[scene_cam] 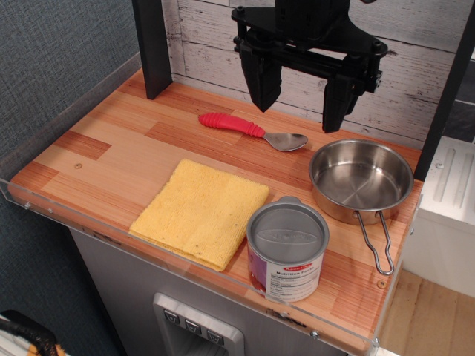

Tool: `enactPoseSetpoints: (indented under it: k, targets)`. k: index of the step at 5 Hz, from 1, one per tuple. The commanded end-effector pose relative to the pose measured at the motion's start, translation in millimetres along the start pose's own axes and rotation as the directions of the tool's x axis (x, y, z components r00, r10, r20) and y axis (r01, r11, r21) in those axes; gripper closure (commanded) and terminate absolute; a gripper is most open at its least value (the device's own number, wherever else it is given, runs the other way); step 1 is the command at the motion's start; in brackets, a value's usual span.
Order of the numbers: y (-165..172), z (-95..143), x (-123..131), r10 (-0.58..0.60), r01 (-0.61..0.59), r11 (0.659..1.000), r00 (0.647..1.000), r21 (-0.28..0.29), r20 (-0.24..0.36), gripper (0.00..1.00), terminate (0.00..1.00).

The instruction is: Place the red spatula on the yellow cloth

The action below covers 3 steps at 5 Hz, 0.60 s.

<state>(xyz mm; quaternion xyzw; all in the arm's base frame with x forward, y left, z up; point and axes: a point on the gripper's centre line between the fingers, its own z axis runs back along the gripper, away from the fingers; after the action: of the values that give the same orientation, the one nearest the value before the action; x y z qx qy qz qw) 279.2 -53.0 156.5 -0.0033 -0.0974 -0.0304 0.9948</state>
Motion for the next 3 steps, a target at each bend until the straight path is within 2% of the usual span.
enactPoseSetpoints:
  k: [1,2,3]
  targets:
    - [0,0,0,0.000,0.000,1.000,1.000,0.000,0.000,0.00,0.00]
    - [17,-5,5,-0.122,0.122,0.992,0.992,0.014,-0.002,0.00,0.00]
    - [45,-8,14,-0.303,0.306,0.948,0.952,0.090,-0.040,0.00,0.00]
